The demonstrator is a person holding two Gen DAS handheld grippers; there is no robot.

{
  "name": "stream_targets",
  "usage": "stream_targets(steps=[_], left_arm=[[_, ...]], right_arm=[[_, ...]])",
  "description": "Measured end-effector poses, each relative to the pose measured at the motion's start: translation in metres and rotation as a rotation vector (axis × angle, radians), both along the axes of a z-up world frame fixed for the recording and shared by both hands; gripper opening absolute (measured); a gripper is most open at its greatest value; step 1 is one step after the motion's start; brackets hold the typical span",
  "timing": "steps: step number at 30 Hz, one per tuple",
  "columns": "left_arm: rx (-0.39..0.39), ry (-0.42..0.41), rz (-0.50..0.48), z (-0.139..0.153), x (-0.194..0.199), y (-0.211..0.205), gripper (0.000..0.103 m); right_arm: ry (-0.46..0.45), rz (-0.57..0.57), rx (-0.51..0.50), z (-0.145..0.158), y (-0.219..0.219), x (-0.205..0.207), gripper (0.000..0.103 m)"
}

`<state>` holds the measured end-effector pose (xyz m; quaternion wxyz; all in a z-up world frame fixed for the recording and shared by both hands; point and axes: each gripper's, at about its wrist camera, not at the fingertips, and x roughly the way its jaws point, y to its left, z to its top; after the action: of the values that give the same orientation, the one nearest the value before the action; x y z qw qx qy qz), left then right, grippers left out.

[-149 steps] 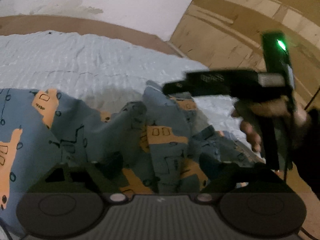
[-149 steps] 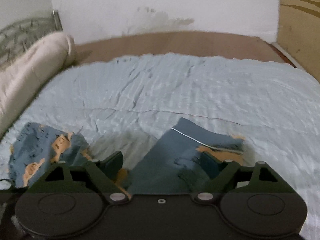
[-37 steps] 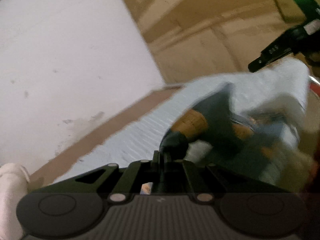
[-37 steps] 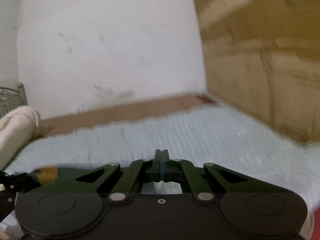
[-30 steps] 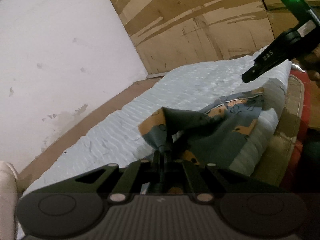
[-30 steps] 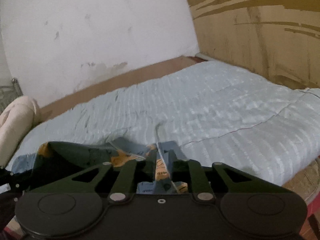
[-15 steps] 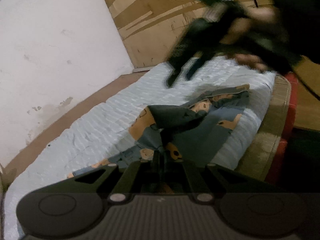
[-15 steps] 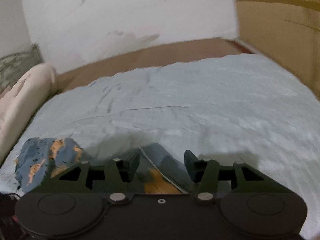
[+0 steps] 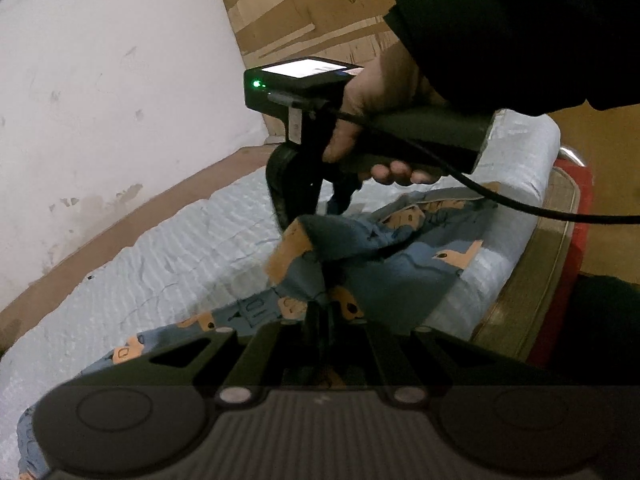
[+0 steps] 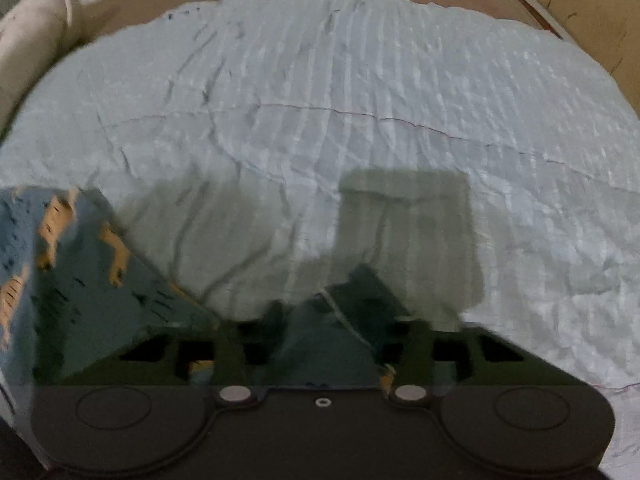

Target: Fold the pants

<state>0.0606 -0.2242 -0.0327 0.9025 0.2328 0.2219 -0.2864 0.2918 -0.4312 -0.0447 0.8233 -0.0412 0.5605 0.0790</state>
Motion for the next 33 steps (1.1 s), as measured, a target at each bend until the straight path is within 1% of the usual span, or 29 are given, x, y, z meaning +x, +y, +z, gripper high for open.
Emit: stream_targets(steps=[1,3,5,7,8,9,11,13,14,16,18,21,23,25,26,27,28,29,30,31,33], left_arm=[[-0.002,-0.005,0.000,0.001,-0.001,0.001,0.003],[-0.007,-0.022,0.014,0.005,0.001,0.002,0.003],[-0.019,-0.045,0.046,0.011,0.003,0.005,0.003],[-0.029,-0.075,0.071,0.016,0.006,0.006,0.003],[-0.026,-0.092,0.074,0.018,0.006,0.006,0.003],[-0.012,-0.110,0.071,0.019,0.006,0.004,0.003],[0.018,-0.128,0.054,0.016,0.005,0.000,0.003],[0.053,-0.108,0.030,0.008,0.006,-0.005,0.003],[0.065,-0.096,0.024,0.004,0.005,-0.007,0.003],[0.101,-0.074,0.007,-0.007,0.004,-0.012,0.003],[0.116,-0.059,-0.008,-0.015,0.000,-0.015,0.003],[0.097,-0.044,-0.044,-0.016,-0.006,-0.013,0.003],[0.075,-0.039,-0.078,-0.014,-0.010,-0.010,0.003],[0.066,-0.047,-0.105,-0.012,-0.014,-0.009,0.008],[0.065,-0.061,-0.106,-0.011,-0.016,-0.009,0.009],[0.066,-0.076,-0.098,-0.011,-0.017,-0.009,0.010],[0.071,-0.082,-0.087,-0.011,-0.018,-0.008,0.015],[0.073,-0.081,-0.079,-0.011,-0.017,-0.008,0.020],[0.080,-0.078,-0.068,-0.012,-0.017,-0.008,0.031],[0.092,-0.080,-0.056,-0.014,-0.016,-0.006,0.036],[0.127,-0.079,-0.050,-0.016,-0.013,-0.004,0.039]], right_arm=[[-0.005,-0.009,0.010,0.002,-0.004,-0.001,0.001],[-0.031,-0.039,0.074,0.012,-0.014,-0.002,0.001],[-0.121,-0.059,0.109,0.033,-0.024,-0.004,0.001],[-0.245,-0.070,0.187,0.062,-0.037,-0.013,0.001],[-0.343,-0.077,0.255,0.082,-0.048,-0.023,0.001],[-0.427,-0.084,0.303,0.098,-0.059,-0.033,0.001],[-0.561,-0.116,0.368,0.119,-0.083,-0.058,0.001],[-0.631,-0.159,0.407,0.122,-0.107,-0.084,0.001],[-0.649,-0.190,0.417,0.117,-0.120,-0.098,0.001],[-0.636,-0.231,0.415,0.098,-0.140,-0.121,0.001],[-0.587,-0.296,0.405,0.067,-0.157,-0.144,0.001],[-0.518,-0.398,0.435,0.026,-0.178,-0.178,0.001],[-0.499,-0.446,0.458,0.008,-0.185,-0.197,0.001],[-0.500,-0.480,0.485,-0.005,-0.188,-0.214,0.002],[-0.502,-0.487,0.497,-0.009,-0.187,-0.220,0.002],[-0.500,-0.488,0.502,-0.012,-0.187,-0.223,0.005],[-0.494,-0.485,0.507,-0.014,-0.185,-0.224,0.012],[-0.483,-0.484,0.511,-0.017,-0.185,-0.225,0.015],[-0.476,-0.480,0.519,-0.018,-0.184,-0.224,0.020],[-0.469,-0.475,0.525,-0.017,-0.184,-0.225,0.025],[-0.464,-0.465,0.533,-0.015,-0.182,-0.223,0.031]])
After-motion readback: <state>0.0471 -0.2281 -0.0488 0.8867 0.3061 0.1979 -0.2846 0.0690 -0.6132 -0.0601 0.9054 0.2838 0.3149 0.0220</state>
